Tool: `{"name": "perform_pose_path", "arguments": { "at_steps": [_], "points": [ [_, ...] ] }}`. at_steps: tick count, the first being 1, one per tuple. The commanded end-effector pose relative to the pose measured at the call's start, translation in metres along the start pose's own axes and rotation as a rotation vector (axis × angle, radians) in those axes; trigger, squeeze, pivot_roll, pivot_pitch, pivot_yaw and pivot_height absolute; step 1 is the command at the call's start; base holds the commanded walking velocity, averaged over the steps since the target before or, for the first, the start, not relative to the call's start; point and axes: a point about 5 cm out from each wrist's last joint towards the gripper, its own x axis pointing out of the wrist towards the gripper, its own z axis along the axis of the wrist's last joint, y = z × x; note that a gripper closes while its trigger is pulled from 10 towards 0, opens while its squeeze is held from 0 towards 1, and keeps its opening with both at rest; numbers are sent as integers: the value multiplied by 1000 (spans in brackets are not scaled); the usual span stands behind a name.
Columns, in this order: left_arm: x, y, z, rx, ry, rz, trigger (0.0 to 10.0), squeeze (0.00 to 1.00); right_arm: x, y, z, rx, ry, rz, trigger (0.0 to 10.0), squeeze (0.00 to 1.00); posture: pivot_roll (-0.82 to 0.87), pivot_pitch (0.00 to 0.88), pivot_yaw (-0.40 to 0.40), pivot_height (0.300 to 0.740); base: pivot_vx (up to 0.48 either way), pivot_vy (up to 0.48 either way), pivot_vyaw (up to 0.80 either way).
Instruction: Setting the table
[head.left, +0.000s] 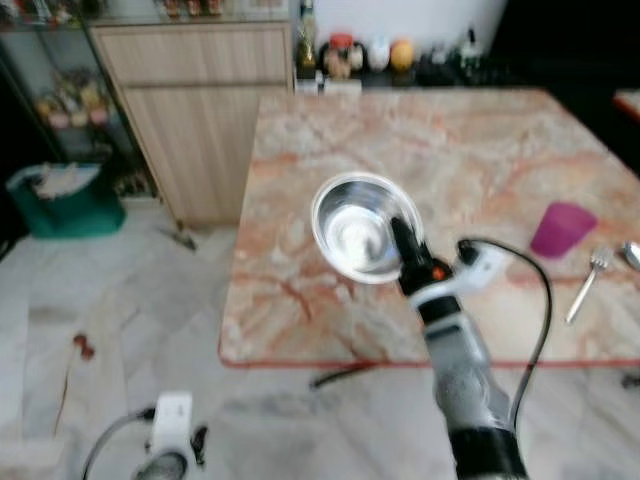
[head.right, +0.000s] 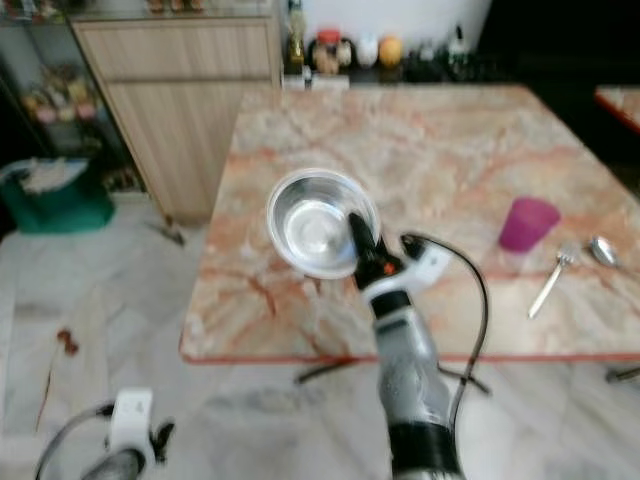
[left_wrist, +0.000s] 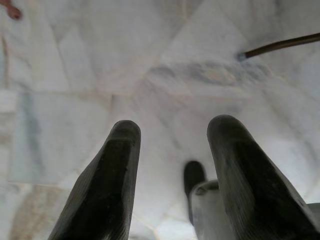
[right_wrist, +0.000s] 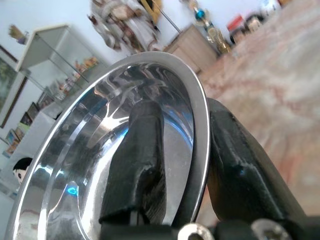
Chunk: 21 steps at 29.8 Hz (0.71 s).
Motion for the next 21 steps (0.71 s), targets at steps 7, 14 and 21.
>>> {"name": "perform_pose_path", "arguments": {
  "at_steps": [7, 14, 21],
  "points": [
    [-1, 4, -5, 24, 23, -1, 10000, 0, 4, 12, 2, 8, -15, 59, 10000, 0, -44, 0, -23, 740, 0, -317, 0],
    [-1, 5, -4, 21, 20, 0, 10000, 0, 7, 16, 6, 15, -29, 71, 10000, 0, -49, 0, -21, 740, 0, -317, 0],
    [-1, 5, -4, 17, 20, 2, 10000, 0, 7, 17, 7, 14, -30, 72, 10000, 0, -53, 8, -18, 740, 0, -317, 0]
  ]
}}
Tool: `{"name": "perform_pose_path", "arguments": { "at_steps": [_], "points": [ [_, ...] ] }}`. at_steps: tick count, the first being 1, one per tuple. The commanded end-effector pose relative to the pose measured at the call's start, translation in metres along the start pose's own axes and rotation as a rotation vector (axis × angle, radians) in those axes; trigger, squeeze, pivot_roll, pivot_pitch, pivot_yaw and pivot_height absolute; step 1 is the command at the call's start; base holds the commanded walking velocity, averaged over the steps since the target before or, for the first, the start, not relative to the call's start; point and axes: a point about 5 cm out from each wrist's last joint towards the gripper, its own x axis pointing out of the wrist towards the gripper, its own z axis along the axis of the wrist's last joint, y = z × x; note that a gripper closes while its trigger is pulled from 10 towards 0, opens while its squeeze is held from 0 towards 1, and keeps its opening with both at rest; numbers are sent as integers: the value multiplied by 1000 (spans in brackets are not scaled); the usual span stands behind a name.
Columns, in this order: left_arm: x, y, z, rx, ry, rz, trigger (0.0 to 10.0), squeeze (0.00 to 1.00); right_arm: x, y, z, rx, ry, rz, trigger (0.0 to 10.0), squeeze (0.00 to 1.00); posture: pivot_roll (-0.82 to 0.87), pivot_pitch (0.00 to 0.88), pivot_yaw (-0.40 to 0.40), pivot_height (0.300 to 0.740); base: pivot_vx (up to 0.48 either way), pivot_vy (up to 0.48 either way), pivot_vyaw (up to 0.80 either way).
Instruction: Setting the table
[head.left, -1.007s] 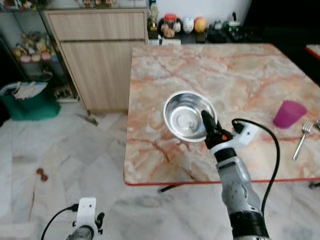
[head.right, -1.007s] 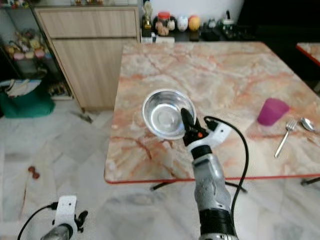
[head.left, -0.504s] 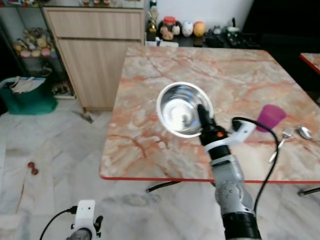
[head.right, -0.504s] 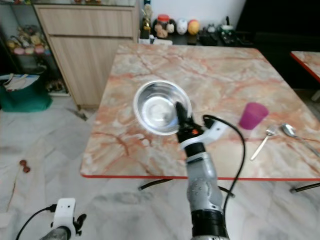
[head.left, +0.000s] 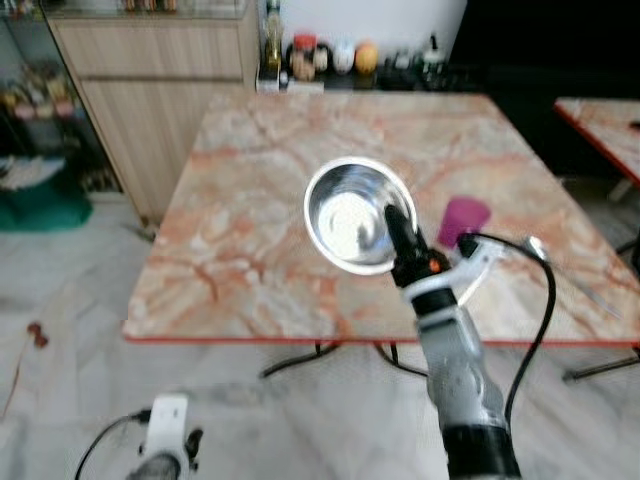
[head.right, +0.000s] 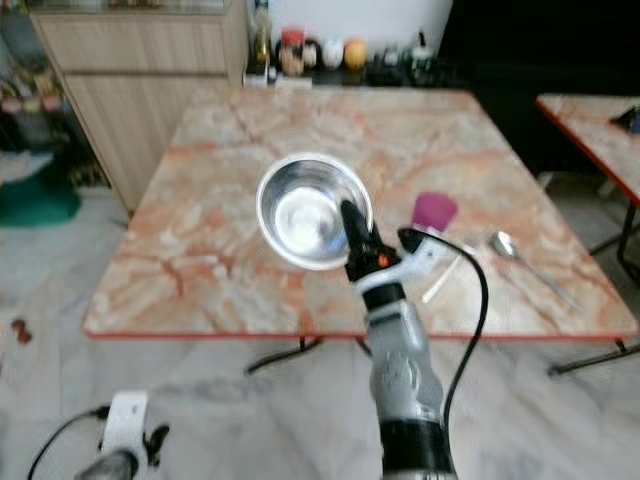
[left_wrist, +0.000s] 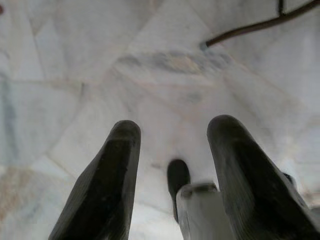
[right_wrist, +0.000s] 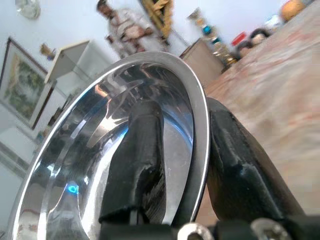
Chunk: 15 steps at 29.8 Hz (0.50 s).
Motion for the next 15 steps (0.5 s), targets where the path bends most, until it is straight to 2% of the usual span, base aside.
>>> {"name": "perform_pose_path", "arguments": {
  "at_steps": [1, 15],
  "points": [
    [-1, 4, -3, 8, 15, 8, 10000, 0, 5, 9, 6, 0, -28, 33, 10000, 0, -53, 8, -18, 740, 0, -319, 0],
    [0, 5, -1, 13, 13, 6, 10000, 0, 5, 11, 9, 2, -46, 30, 10000, 0, -63, 15, -7, 740, 0, -315, 0]
  ]
}}
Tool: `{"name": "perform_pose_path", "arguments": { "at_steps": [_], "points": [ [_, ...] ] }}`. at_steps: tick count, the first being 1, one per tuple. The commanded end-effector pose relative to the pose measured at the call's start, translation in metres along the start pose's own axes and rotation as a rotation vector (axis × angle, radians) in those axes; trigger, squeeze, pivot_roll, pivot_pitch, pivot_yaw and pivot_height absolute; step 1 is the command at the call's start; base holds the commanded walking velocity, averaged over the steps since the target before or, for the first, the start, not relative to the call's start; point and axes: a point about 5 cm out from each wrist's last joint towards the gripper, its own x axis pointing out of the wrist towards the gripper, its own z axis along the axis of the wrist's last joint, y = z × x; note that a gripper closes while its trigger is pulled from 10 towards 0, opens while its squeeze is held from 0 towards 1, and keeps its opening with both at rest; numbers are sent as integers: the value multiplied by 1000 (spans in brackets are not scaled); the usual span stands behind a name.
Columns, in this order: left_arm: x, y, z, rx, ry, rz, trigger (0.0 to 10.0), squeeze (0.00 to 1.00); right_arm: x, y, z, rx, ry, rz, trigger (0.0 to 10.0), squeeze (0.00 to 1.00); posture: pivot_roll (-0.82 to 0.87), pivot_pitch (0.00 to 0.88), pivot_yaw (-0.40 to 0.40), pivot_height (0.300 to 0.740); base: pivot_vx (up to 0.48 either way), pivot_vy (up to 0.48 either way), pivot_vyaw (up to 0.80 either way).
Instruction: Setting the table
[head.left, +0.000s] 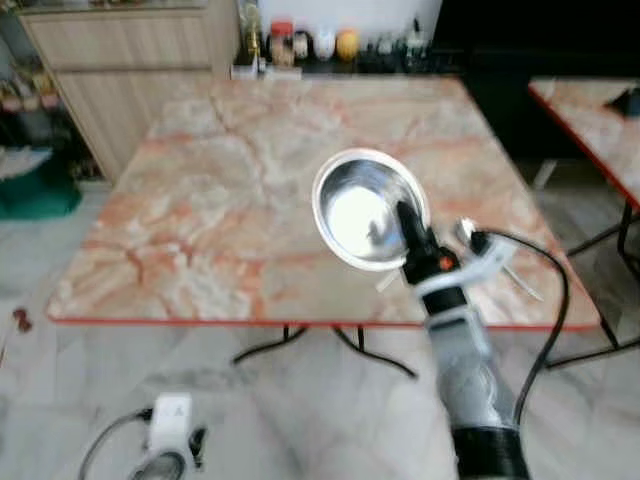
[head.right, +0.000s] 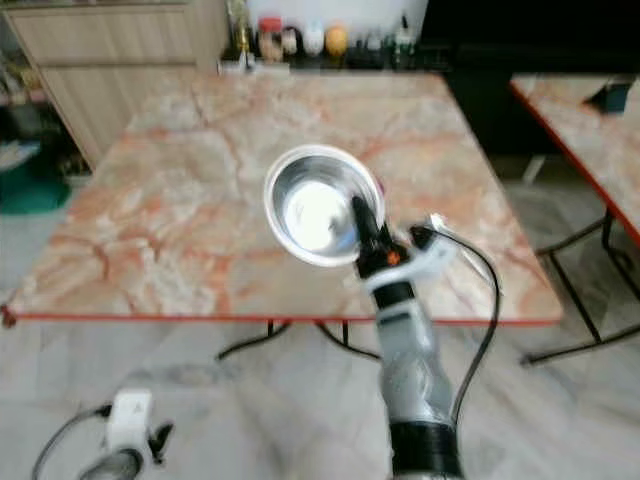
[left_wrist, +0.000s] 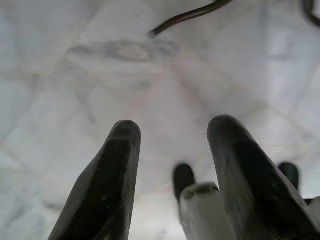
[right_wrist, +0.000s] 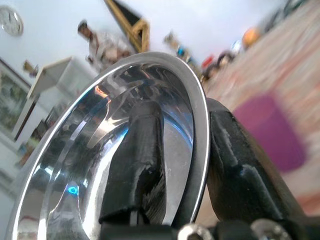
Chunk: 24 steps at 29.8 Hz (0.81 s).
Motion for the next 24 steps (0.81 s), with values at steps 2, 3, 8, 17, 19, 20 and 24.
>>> {"name": "perform_pose_path", "arguments": {
  "at_steps": [2, 3, 8, 17, 19, 20, 24],
  "points": [
    [-1, 10, -3, 8, 11, 25, 10000, 0, 6, 11, -3, 17, -2, 40, 10000, 0, -63, 15, -7, 740, 0, -319, 0],
    [-1, 10, -3, 8, 11, 25, 10000, 0, 7, 11, -3, 18, -2, 42, 10000, 0, -59, 13, -8, 740, 0, -315, 0],
    [-1, 10, -3, 5, 11, 26, 10000, 0, 7, 13, -3, 20, -1, 47, 10000, 0, -57, 10, -12, 740, 0, -315, 0],
    [-1, 9, -3, 5, 10, 24, 10000, 0, 8, 13, -4, 19, 3, 53, 10000, 0, -58, 0, -15, 740, 0, -315, 0],
    [-1, 9, -3, 5, 10, 24, 10000, 0, 8, 13, -4, 19, 4, 54, 10000, 0, -58, 0, -15, 740, 0, -311, 0],
    [-1, 9, -3, 5, 10, 24, 10000, 0, 9, 13, -4, 19, 4, 53, 10000, 0, -58, 0, -15, 740, 0, -315, 0],
    [-1, 8, -4, 2, 11, 23, 10000, 0, 9, 13, -4, 19, 6, 57, 10000, 0, -60, 0, -17, 740, 0, -313, 0]
  ]
}}
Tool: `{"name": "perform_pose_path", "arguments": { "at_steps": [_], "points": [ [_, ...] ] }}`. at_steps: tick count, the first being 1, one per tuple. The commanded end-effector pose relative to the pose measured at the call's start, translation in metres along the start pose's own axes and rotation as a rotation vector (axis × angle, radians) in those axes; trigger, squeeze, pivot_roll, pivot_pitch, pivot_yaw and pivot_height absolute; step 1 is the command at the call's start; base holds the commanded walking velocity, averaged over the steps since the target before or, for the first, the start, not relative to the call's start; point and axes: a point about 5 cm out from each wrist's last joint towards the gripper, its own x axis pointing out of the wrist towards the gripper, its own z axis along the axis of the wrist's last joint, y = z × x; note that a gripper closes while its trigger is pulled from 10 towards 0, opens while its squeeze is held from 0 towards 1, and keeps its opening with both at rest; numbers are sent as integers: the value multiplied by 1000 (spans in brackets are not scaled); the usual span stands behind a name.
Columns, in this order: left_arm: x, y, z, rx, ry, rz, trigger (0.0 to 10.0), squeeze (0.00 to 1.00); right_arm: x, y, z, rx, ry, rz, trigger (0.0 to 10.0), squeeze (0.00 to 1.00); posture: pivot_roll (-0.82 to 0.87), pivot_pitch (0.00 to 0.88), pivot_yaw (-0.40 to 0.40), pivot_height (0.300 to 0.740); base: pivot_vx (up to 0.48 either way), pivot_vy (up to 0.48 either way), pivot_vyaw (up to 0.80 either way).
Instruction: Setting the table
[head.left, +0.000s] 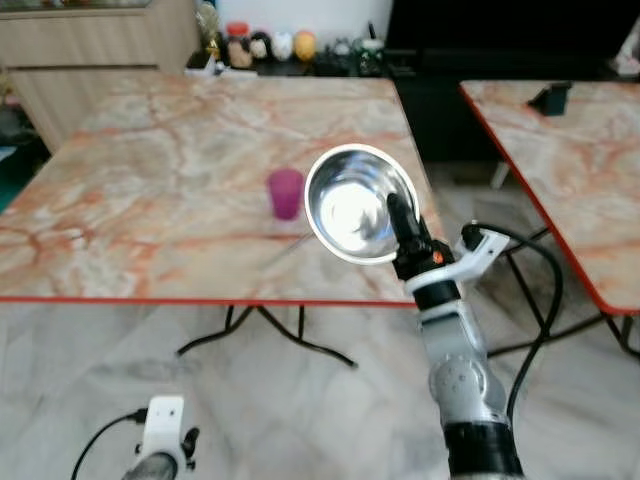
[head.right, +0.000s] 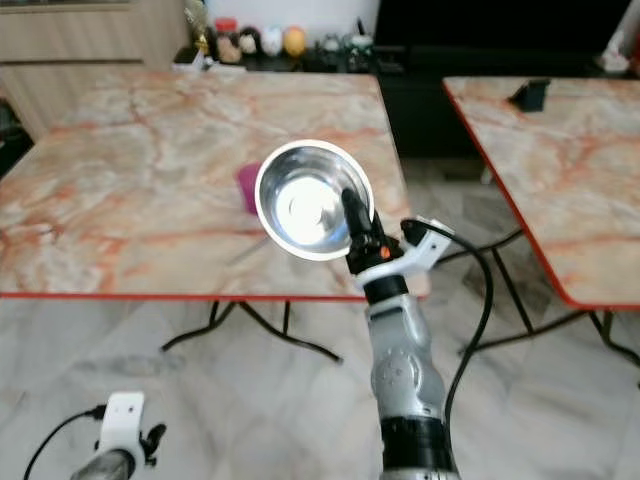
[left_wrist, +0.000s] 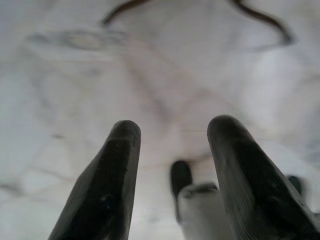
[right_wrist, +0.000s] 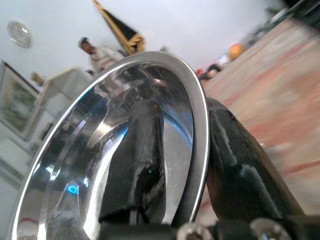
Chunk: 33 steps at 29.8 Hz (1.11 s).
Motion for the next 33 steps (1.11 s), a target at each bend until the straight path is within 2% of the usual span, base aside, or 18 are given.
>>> {"name": "perform_pose_path", "arguments": {
  "at_steps": [1, 12, 16, 21, 33],
  "points": [
    [-1, 9, -2, 7, 9, 23, 10000, 0, 8, 13, -2, 10, -6, 51, 10000, 0, -62, 0, -17, 740, 0, -315, 0],
    [-1, 9, -3, 5, 10, 22, 10000, 0, 8, 12, -2, -4, 1, 53, 10000, 0, -62, 0, -18, 740, 0, -315, 0],
    [-1, 9, -2, 4, 9, 22, 10000, 0, 8, 13, -2, -39, 8, 57, 10000, 0, -64, 0, -21, 740, 0, -313, 0],
    [-1, 9, -2, 4, 8, 22, 10000, 0, 7, 14, -3, -70, 20, 62, 10000, 0, -67, 0, -19, 740, 0, -312, 620],
    [-1, 9, -1, 2, 6, 23, 10000, 0, 7, 15, -6, -55, 28, 62, 10000, 0, -63, 5, -19, 740, 0, -312, 0]
  ]
}}
